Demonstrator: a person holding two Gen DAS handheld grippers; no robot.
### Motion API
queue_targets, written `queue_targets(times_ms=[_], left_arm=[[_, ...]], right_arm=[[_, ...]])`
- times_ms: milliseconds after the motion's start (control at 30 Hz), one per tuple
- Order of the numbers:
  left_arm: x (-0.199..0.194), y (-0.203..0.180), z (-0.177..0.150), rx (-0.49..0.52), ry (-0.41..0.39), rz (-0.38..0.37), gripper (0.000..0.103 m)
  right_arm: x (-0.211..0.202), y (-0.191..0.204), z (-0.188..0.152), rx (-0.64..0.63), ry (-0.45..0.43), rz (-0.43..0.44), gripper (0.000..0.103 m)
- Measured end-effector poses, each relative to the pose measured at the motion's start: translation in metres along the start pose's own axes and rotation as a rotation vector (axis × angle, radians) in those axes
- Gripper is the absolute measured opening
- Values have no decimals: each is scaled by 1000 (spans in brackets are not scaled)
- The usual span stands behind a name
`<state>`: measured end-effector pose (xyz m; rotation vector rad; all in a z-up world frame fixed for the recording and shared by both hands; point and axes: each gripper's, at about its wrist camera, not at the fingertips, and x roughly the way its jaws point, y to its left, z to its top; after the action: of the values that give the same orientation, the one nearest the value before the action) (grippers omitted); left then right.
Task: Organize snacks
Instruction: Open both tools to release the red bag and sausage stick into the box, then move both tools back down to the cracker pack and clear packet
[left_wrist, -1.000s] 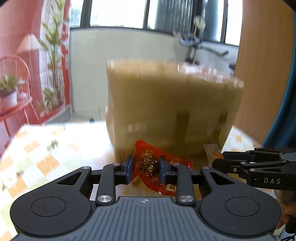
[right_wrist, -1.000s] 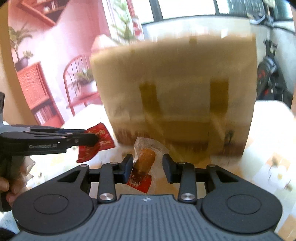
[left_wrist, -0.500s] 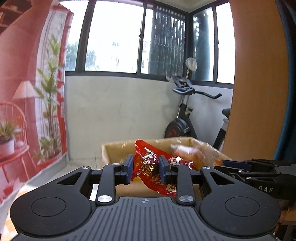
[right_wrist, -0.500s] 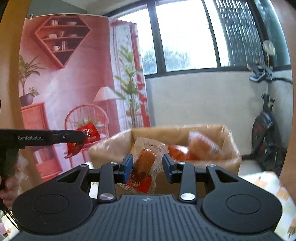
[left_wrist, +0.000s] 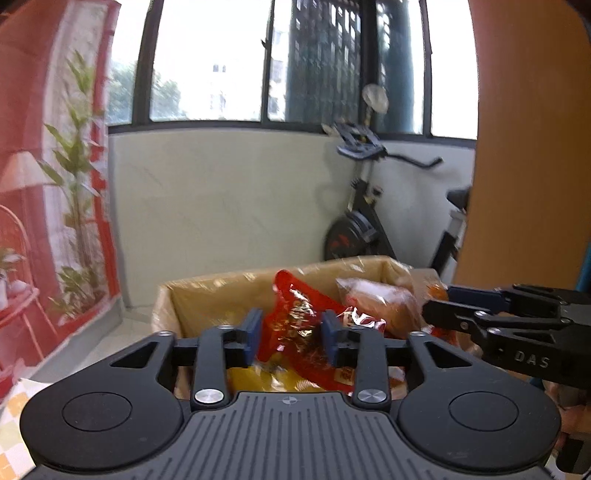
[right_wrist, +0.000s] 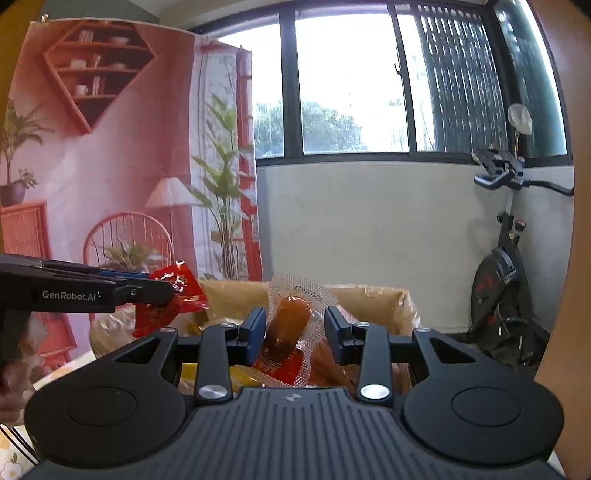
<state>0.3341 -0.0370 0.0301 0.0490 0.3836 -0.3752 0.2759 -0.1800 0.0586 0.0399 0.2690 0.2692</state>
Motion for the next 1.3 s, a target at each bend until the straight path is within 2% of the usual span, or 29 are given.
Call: queue_targets(times_ms=[33,100,200,233,400,700,900,1067,1300], left_arm=[[2,-2,-1,4,15,3,46],[0,2,-6,8,22,25,59],[-8,10,-8,-19,21,23,60],[-11,11,-8,-25,22,22,60],[-27,12,-5,-28,15,40,60],[-62,11,-16,-53,16,25,60],[-78,20,-42,-149,32,-13,60],[-80,16,-62,-182,63,-37,60],[-58,2,-91,-196,153,-69,60]], right_arm=[[2,-1,-2,4,9,-8,40],[4,-3,-5,9,23,-26,41],[-3,-2,-9,-9,14,-43,55],[-7,-1,-9,-16,9,-48,57],[-23,-1,-9,1,3,-49,57],[-60,-1,-22,35,16,-66,57],[-83,-4,-41,70,54,-75,57],[-93,-8,-63,74,126,-79,57],[-99,-12,-107,92,247,-87,57]])
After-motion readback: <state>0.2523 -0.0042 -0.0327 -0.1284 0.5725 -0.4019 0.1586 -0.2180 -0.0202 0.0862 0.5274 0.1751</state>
